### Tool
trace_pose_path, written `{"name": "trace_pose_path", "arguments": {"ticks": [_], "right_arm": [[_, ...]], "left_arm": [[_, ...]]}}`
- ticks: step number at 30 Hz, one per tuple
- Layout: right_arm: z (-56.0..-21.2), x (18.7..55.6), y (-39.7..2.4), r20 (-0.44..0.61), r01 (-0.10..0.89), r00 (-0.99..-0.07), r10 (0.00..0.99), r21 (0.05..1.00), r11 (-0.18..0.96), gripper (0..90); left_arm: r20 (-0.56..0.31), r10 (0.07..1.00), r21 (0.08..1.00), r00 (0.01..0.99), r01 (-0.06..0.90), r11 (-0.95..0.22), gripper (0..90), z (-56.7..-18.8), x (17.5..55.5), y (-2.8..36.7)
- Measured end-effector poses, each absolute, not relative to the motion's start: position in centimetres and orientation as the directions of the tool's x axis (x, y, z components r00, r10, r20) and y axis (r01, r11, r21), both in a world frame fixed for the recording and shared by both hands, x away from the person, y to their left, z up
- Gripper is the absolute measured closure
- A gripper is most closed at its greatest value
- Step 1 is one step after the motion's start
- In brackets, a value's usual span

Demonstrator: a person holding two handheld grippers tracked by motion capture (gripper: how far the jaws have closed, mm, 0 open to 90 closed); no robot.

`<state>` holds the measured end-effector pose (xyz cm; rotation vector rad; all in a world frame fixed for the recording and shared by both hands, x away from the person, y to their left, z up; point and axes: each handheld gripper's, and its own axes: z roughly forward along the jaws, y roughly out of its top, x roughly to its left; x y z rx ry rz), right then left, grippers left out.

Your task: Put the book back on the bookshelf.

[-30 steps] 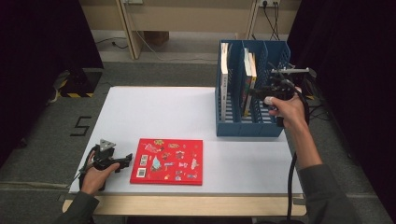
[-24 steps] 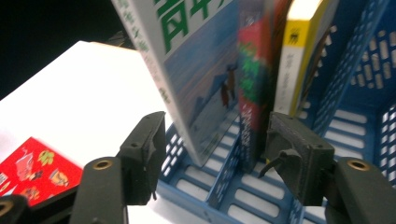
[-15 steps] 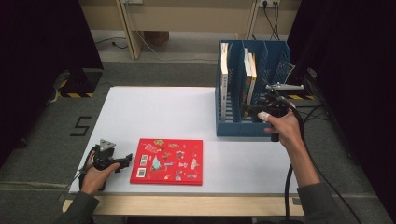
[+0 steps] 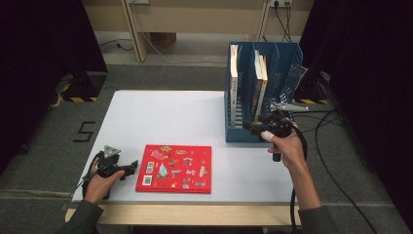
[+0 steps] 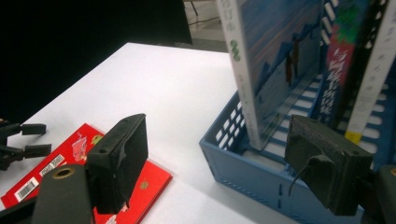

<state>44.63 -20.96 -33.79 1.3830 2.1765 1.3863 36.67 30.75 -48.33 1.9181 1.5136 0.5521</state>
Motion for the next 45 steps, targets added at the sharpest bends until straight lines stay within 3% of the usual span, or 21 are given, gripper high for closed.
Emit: {"name": "trace_pose_path", "arguments": {"ticks": [7, 45], "right_arm": [[-35.1, 43.7, -20.6, 0.327, 0.604, -0.538, 0.777, 0.793, 0.085, 22.8], [-41.7, 41.1, -16.1, 0.394, 0.719, -0.580, 0.712, 0.659, 0.221, 23.9]], "left_arm": [[-0.057, 0.966, 0.697, 0.252, 0.703, -0.143, 14.3, -48.3, 36.7, 30.7], [-0.060, 0.959, 0.701, 0.277, 0.696, -0.157, 14.7, -48.3, 36.6, 30.7]]}}
